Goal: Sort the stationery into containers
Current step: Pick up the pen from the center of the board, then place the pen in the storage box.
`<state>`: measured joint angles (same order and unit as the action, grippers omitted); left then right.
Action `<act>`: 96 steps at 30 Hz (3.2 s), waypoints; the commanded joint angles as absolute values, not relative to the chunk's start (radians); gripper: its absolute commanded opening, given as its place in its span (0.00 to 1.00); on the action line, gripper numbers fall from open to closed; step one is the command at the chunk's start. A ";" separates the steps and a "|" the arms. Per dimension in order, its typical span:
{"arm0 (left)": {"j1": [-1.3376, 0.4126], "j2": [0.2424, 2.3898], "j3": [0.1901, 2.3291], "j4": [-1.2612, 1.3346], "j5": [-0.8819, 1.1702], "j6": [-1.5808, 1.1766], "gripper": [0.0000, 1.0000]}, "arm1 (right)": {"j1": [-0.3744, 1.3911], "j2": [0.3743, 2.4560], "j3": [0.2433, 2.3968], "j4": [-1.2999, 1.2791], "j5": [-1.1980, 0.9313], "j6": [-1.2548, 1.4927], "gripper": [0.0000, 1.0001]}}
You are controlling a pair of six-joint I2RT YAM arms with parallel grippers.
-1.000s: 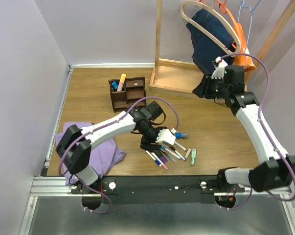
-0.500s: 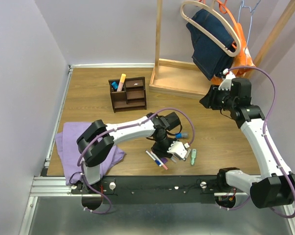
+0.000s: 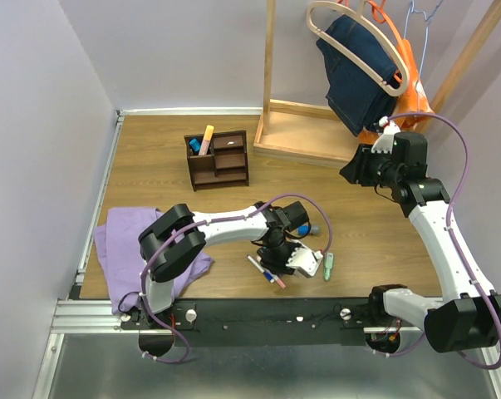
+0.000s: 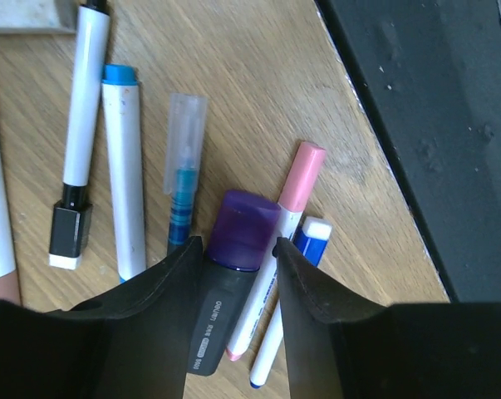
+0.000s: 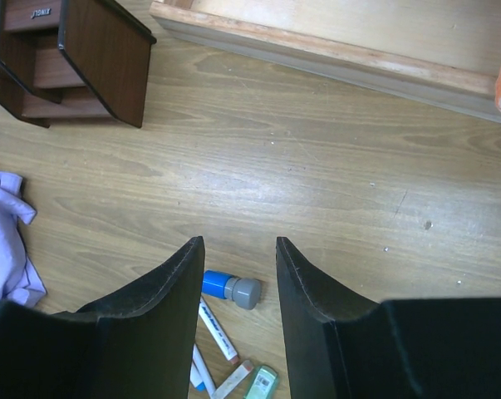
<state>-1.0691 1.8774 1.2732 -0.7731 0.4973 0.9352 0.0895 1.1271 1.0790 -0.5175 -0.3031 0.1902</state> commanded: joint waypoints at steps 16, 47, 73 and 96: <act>-1.078 1.927 1.210 -0.670 0.428 0.911 0.48 | 0.071 1.086 1.023 -0.497 -0.336 0.227 0.48; -0.261 1.485 1.421 -0.007 0.805 0.011 0.00 | 0.067 1.425 1.310 -0.449 -0.408 0.189 0.46; -0.049 1.738 1.224 0.537 0.663 -0.094 0.00 | 0.080 1.710 1.557 -0.492 -0.356 0.089 0.46; -0.020 1.753 1.097 0.569 0.704 -0.040 0.39 | 0.198 1.735 1.571 -0.517 -0.310 0.017 0.47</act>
<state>-0.0387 1.7985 1.1233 0.6018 0.7002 -0.0883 0.1894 1.7226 1.5642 -0.5186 -0.3294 0.0277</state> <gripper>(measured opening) 0.374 0.471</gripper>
